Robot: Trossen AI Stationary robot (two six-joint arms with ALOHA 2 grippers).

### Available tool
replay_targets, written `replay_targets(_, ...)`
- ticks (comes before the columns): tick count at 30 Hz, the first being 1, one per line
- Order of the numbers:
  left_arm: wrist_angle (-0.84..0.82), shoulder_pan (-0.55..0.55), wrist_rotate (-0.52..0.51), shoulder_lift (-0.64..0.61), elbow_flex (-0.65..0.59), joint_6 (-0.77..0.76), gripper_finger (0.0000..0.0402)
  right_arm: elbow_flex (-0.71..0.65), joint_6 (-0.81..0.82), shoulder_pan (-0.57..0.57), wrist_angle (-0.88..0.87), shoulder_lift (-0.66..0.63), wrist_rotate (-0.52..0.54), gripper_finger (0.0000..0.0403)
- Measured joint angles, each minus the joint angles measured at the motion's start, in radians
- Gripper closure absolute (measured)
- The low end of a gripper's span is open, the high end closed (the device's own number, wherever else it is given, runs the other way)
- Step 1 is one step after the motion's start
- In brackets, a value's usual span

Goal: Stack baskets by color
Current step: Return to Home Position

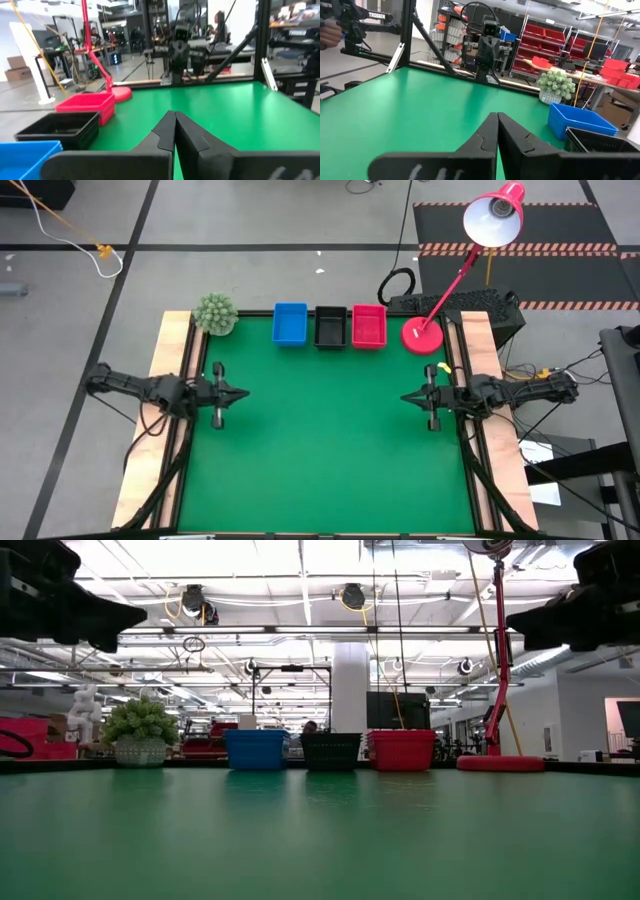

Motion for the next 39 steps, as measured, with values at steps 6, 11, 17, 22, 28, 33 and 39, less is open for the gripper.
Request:
replay_targets(6,0.008,0.006,0.026,-0.021,0.0,0.032,0.0394,0.0,0.022,0.0,-0.001,0.019,0.0,0.0403)
replay_targets(11,0.0,0.052,0.048,-0.021,-0.001,0.045,0.0398,0.0,0.037,0.0,0.0,0.022,0.001,0.0403)
replay_targets(17,-0.007,0.16,0.062,-0.012,0.0,0.063,0.0392,0.0,0.076,0.0,0.001,0.022,0.001,0.0403)
replay_targets(22,-0.026,0.218,0.179,-0.012,0.0,0.023,0.0398,0.0,0.103,0.0,0.001,0.022,0.001,0.0403)
replay_targets(28,-0.033,0.235,0.213,-0.012,0.0,0.0,0.0398,0.0,0.105,0.0,0.0,0.022,0.001,0.0403)
replay_targets(33,-0.035,0.235,0.227,-0.012,0.0,-0.007,0.0391,0.0,0.104,0.0,0.0,0.022,0.001,0.0403)
replay_targets(39,-0.036,0.235,0.227,-0.012,0.0,-0.001,0.0398,0.0,0.102,0.0,0.0,0.022,0.001,0.0403)
